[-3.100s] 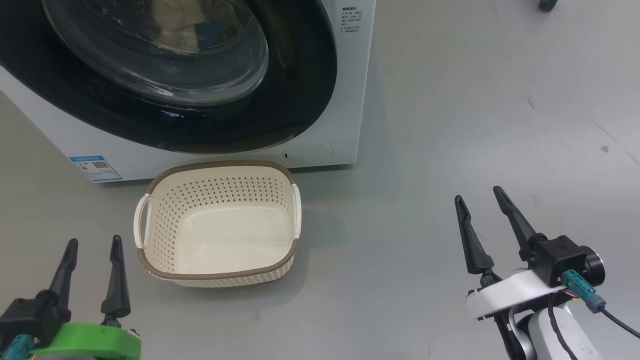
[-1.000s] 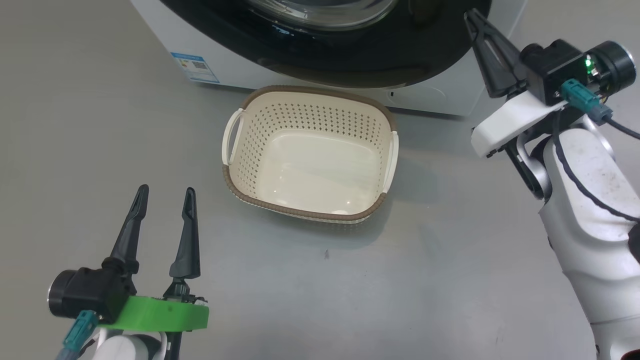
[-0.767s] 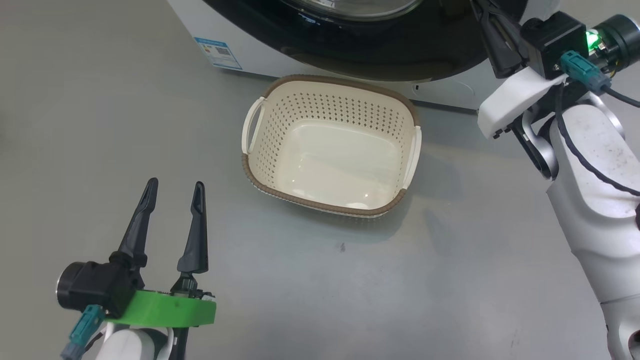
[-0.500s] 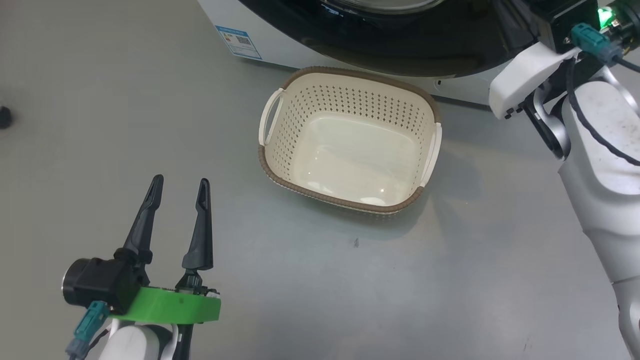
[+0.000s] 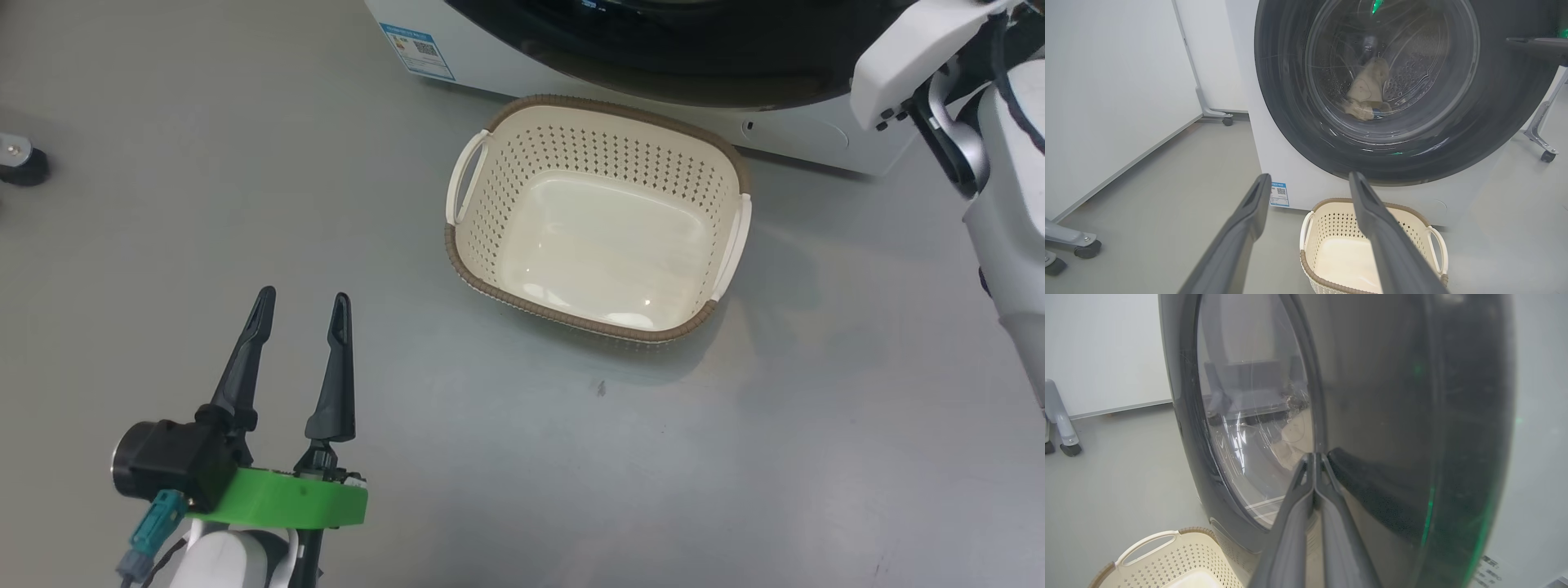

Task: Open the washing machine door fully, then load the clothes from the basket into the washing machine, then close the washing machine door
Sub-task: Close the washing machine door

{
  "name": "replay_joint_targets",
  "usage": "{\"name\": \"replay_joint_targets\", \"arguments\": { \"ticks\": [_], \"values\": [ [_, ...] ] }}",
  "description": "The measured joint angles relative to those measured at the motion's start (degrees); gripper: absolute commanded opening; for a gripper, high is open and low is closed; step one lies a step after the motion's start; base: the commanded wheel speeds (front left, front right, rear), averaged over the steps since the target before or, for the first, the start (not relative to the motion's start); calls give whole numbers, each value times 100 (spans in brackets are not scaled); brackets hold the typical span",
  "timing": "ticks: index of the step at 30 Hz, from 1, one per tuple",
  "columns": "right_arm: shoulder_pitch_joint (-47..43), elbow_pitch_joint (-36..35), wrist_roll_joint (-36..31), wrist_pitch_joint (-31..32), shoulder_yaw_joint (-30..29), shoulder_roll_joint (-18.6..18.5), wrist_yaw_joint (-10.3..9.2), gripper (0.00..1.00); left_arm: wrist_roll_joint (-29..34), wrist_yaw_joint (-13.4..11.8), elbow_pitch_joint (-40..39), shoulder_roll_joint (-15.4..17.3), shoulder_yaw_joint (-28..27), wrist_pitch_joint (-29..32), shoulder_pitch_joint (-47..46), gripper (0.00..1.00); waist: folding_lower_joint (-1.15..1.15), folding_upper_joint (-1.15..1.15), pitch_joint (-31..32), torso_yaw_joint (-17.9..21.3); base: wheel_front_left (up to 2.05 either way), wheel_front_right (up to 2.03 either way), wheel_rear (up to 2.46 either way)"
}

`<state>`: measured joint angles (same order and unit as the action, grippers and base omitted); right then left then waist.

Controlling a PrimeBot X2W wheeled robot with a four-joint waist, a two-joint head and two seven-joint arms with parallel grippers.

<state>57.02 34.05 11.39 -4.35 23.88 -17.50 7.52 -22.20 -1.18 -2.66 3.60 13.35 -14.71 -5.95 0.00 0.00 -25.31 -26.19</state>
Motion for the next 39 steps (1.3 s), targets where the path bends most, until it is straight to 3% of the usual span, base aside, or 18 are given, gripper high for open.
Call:
{"name": "replay_joint_targets", "arguments": {
  "ticks": [11,24,39],
  "values": [
    [553,431,192,-76,-439,-249,0,0,14,99,34,-68,-11,0,-107,100,0,0,-113,-174,0,0,0],
    [600,811,238,-419,-183,-213,-2,0,64,151,107,-96,-67,0,-116,100,0,0,-127,-186,0,0,0],
    [-702,668,920,-1014,-249,170,-2,0,247,158,272,-101,-249,0,-113,100,0,0,346,91,0,0,0]
  ]
}}
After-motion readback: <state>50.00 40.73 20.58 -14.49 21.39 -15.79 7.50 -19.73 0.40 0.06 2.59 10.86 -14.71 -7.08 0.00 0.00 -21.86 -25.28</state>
